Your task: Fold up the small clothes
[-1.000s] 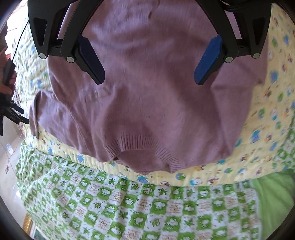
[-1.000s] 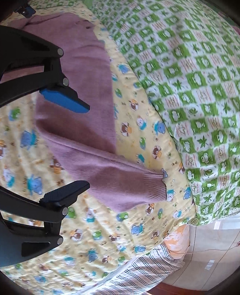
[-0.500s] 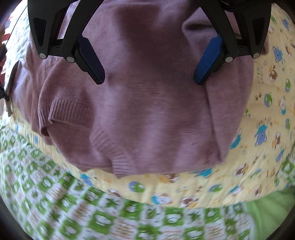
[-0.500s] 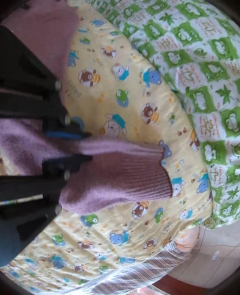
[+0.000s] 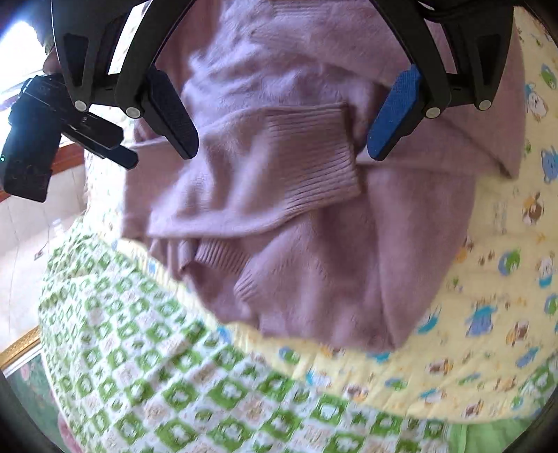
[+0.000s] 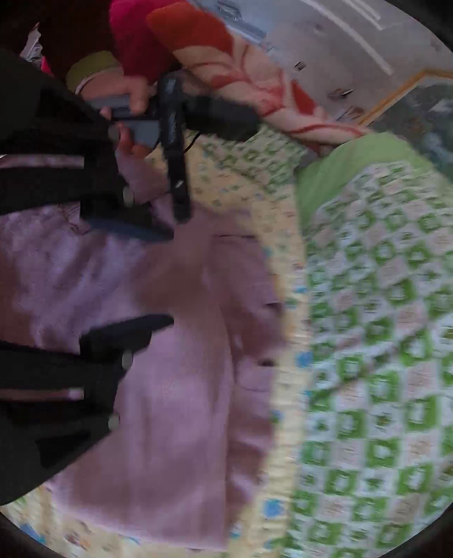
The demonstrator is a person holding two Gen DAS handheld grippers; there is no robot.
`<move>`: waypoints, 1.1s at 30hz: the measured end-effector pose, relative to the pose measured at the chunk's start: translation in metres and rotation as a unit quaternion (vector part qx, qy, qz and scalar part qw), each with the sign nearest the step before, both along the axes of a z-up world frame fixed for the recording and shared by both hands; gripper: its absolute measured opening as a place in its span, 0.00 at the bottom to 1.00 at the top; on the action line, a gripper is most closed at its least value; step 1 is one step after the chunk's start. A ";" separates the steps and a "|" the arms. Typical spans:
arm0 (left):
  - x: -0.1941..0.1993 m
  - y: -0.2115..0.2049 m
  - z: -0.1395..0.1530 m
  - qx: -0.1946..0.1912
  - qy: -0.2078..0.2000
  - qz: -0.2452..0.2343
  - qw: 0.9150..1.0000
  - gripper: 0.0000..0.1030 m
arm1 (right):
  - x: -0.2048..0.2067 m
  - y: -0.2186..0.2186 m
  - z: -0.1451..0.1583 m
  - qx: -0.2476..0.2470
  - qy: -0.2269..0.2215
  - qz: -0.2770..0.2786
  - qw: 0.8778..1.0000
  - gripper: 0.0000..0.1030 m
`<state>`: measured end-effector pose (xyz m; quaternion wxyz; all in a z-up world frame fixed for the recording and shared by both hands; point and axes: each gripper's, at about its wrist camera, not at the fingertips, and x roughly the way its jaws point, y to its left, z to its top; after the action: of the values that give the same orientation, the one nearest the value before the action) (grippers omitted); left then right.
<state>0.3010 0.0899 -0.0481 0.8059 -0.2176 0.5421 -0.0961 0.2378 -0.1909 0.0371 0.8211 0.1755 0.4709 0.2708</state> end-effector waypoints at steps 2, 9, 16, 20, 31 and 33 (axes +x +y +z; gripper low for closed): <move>0.002 -0.005 -0.008 0.006 0.014 -0.006 1.000 0.95 | 0.000 -0.011 -0.014 0.005 0.030 -0.025 0.999 0.48; 0.008 -0.033 -0.026 0.051 0.030 -0.036 0.998 0.60 | -0.029 -0.058 -0.032 0.000 0.066 -0.123 0.990 0.48; -0.003 -0.062 0.007 0.092 -0.044 -0.078 0.992 0.09 | -0.049 -0.093 -0.035 -0.005 0.069 -0.173 0.983 0.48; -0.032 -0.026 0.041 0.094 -0.080 -0.034 0.992 0.09 | -0.055 -0.106 -0.028 -0.012 0.060 -0.196 0.979 0.48; -0.062 0.006 0.010 0.095 -0.019 -0.009 0.995 0.09 | -0.028 -0.141 -0.045 -0.053 0.077 -0.280 0.955 0.51; -0.065 0.008 0.006 0.099 -0.011 -0.007 0.995 0.09 | -0.012 -0.144 -0.052 -0.063 0.078 -0.275 0.956 0.51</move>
<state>0.2355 0.0975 -0.0424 0.8288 -0.1320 0.5415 -0.0498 0.2256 -0.3347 -0.0146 0.8341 0.2664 0.4829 -0.0104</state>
